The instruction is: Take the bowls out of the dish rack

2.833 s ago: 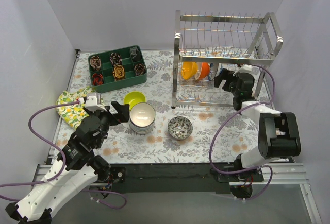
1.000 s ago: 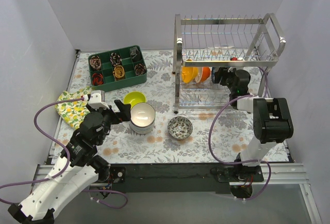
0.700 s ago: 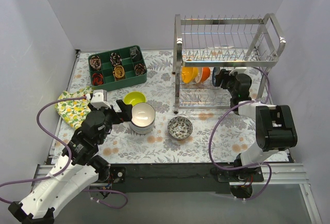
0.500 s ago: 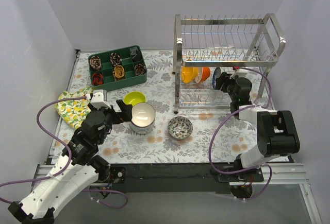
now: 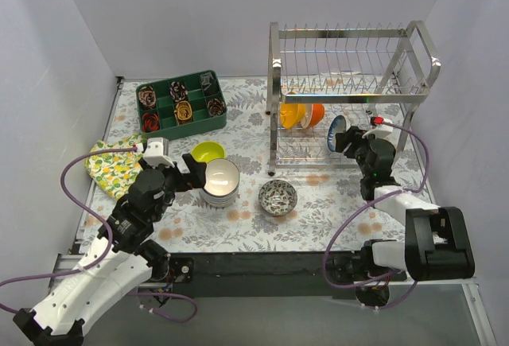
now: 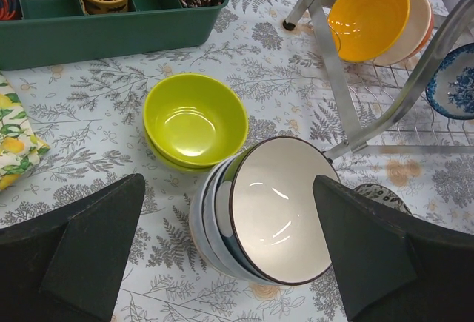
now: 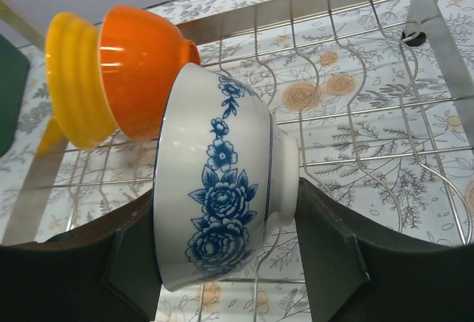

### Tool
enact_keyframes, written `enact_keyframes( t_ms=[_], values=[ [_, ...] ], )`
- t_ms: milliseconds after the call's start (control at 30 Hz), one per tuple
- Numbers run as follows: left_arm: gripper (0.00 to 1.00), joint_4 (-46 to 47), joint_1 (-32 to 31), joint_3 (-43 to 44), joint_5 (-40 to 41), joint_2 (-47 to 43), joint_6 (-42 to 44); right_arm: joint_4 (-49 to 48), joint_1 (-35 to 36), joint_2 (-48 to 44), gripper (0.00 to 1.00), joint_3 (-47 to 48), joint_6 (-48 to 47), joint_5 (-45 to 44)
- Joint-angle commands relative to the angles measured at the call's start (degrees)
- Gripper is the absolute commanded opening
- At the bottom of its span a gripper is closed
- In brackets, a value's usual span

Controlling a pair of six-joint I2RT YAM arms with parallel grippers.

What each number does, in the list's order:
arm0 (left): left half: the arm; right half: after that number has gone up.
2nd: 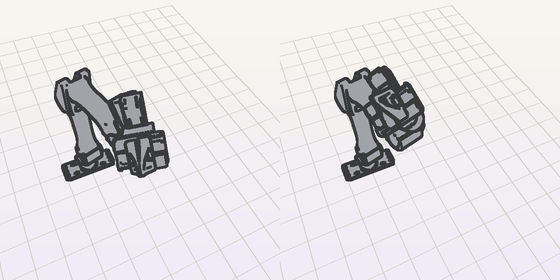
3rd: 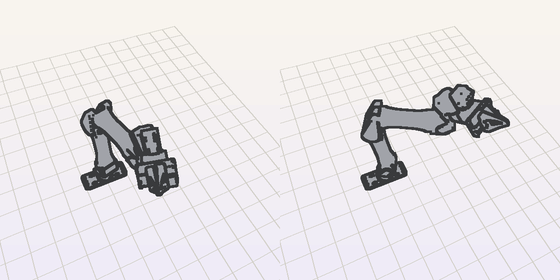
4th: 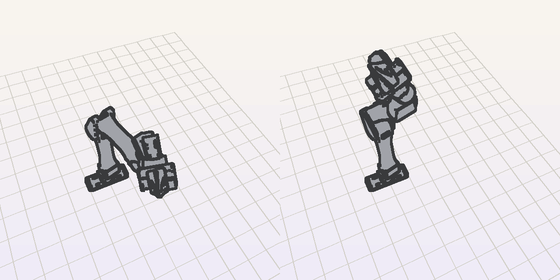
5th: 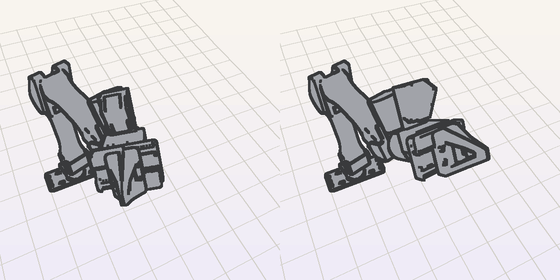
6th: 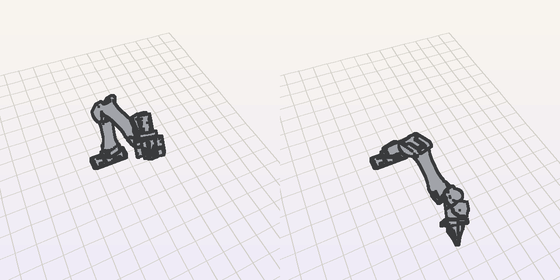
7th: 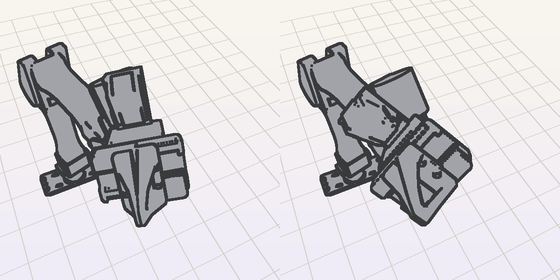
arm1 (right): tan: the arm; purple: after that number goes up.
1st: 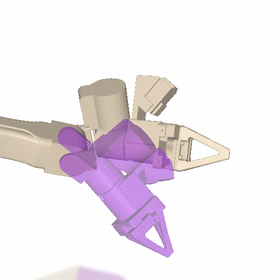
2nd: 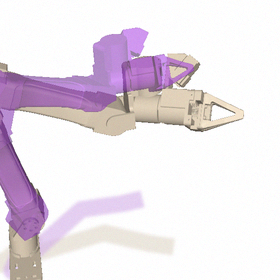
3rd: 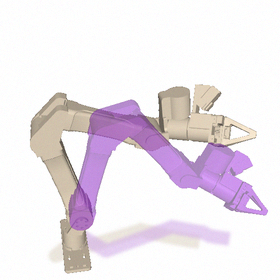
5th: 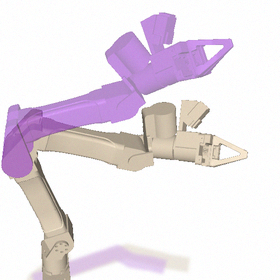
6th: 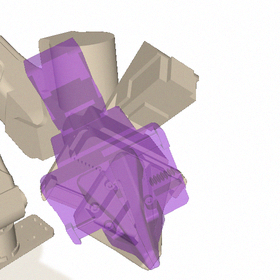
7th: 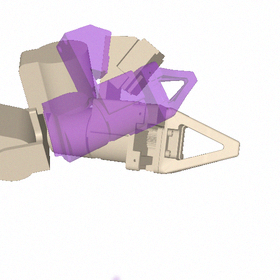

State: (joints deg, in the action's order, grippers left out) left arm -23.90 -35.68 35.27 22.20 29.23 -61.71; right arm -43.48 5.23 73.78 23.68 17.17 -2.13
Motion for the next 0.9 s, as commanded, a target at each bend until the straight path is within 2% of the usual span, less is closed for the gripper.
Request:
enact_keyframes(
  t_ms=[0,233,633,767,867],
  values=[
    [0.98,0.7,0.44,-0.2,-2.07,1.09,0.54,-4.24,0.13,-7.06,0.27,-1.96,6.03,3.78],
    [0.98,1.93,0.44,0.59,-8.04,4.77,0.46,1.28,0.04,-18.12,0.27,-6.01,13.5,12.93],
    [0.98,5.53,0.17,6.39,-21.57,16.29,-6.57,1.65,0.13,-31.93,0.25,-13.31,28.44,31.83],
    [0.98,7.46,-2.19,8.76,-24.57,20.67,-9.03,1.56,0.13,-33.17,0.25,-14.45,31.96,38.94],
    [0.97,8.69,-6.22,10.7,-23.43,23.23,-10.27,1.3,0.13,-34.14,0.25,-15.68,33.98,42.55]
  ],
)
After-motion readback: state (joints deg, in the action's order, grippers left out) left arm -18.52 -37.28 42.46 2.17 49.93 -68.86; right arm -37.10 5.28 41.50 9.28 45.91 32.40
